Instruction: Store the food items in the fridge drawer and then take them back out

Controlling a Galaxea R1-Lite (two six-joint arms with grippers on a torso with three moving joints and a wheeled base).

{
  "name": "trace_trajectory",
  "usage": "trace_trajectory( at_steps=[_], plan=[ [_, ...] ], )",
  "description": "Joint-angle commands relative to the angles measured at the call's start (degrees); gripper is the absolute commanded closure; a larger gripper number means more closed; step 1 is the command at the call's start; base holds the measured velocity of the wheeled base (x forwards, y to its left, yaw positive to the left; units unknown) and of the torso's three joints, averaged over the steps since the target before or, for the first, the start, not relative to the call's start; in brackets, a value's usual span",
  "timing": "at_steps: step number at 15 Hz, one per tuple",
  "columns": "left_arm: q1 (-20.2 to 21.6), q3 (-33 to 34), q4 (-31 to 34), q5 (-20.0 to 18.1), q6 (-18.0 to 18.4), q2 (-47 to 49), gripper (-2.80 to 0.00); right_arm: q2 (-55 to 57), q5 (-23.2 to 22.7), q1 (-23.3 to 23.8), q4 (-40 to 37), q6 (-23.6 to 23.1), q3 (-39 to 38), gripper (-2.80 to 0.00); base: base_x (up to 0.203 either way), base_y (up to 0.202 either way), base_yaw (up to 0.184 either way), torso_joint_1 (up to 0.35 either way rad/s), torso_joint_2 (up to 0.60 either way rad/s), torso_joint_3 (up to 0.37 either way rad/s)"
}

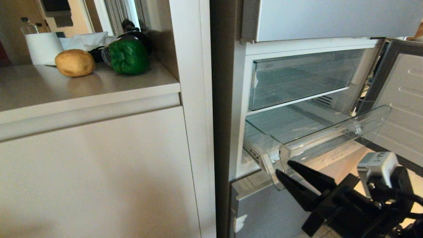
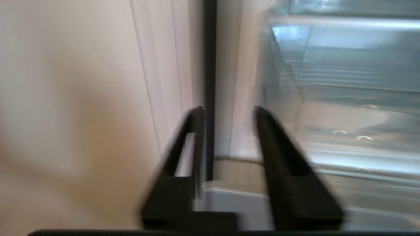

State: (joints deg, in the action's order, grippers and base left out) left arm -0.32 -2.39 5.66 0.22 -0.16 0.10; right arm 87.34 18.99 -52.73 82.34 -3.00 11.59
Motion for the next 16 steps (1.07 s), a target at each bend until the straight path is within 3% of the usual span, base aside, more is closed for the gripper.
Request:
trace_trajectory(
  at_steps=[1,8,11,14,15,16],
  plan=[
    [-0.03,0.02,0.05,0.05,-0.02,0.08,0.0,-1.0,0.69,-0.4,-0.26,-0.08,-0.48,-2.8,0.0,0.0,0.0,0.0,0.0,0.0],
    [-0.03,0.02,0.05,0.05,-0.02,0.08,0.0,-11.93,0.7,-0.94,-5.62,-0.3,0.33,-2.8,0.0,0.0,0.0,0.0,0.0,0.0],
    [-0.03,0.02,0.1,0.05,-0.02,0.08,0.0,-21.9,0.76,-0.76,-19.88,-0.27,7.2,-2.8,0.0,0.0,0.0,0.0,0.0,0.0],
    [-0.03,0.02,0.05,0.05,-0.02,0.08,0.0,-32.28,0.41,1.9,-39.26,0.5,13.72,-2.8,0.0,0.0,0.0,0.0,0.0,0.0],
    [-0.03,0.02,0.12,0.05,-0.02,0.08,0.0,-34.62,0.21,3.57,-43.29,0.96,14.48,-1.08,0.0,0.0,0.0,0.0,0.0,0.0],
    [-0.03,0.02,0.05,0.05,-0.02,0.08,0.0,-36.62,-0.06,5.78,-45.55,1.68,14.54,0.0,0.0,0.0,0.0,0.0,0.0,0.0]
  ],
)
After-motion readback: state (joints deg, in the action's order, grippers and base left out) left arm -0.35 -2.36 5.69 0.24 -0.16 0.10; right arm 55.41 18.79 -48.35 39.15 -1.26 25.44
